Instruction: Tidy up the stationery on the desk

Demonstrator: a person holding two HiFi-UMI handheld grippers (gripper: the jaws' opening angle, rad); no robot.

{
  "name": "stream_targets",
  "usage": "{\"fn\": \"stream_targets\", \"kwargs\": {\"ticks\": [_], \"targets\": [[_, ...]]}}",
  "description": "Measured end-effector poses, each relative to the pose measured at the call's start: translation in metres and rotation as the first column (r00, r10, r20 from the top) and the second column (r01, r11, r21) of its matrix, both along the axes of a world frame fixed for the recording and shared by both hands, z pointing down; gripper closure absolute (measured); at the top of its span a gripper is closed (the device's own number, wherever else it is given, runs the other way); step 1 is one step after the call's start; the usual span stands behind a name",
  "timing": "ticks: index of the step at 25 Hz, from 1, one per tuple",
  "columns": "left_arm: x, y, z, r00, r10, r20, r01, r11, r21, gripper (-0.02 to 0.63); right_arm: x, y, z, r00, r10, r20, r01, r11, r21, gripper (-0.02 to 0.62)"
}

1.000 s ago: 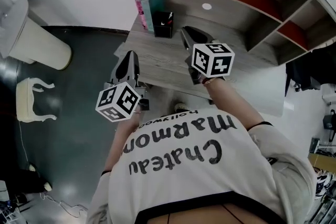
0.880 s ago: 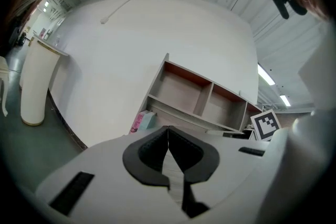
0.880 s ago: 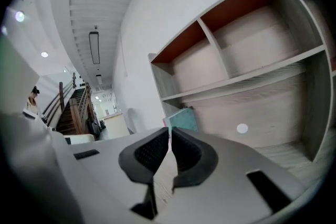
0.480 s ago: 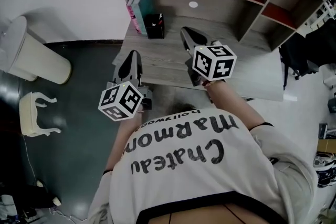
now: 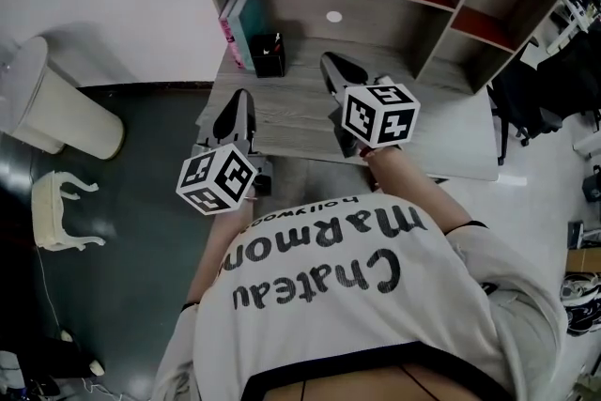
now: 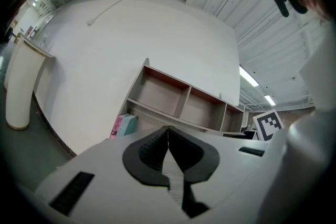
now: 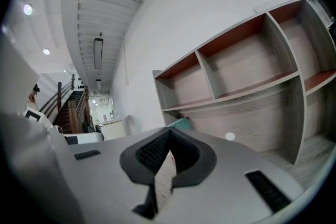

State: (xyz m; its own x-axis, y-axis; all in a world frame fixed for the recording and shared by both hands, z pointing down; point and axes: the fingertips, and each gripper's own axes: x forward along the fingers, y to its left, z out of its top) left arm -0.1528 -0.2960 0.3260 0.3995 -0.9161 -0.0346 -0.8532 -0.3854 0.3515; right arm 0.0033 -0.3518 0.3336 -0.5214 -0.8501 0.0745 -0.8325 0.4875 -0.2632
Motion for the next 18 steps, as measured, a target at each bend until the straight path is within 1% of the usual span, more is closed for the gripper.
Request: {"fn": "stream_targets", "kwargs": {"ticks": [6,12,18], "targets": [[0.011,0.018,0.006,1.000,-0.025,-0.012,0.025,1.000,-0.018,0.591,0.012,0.017,0.006,1.000,-0.019,-0.022,0.019,1.000,-0.017,0.584],[0.030,0.041,0.021,0.999,-0.048,-0.021,0.047,0.997,-0.056,0.591,0.039,0.038,0.020,0.999,-0.022,-0.033,0.020,0.998,-0.058,0.584],[0.048,0.063,0.031,0.998,-0.062,-0.022,0.060,0.995,-0.081,0.591,0.051,0.057,0.034,0.998,-0.047,-0.039,0.043,0.995,-0.090,0.584]]}}
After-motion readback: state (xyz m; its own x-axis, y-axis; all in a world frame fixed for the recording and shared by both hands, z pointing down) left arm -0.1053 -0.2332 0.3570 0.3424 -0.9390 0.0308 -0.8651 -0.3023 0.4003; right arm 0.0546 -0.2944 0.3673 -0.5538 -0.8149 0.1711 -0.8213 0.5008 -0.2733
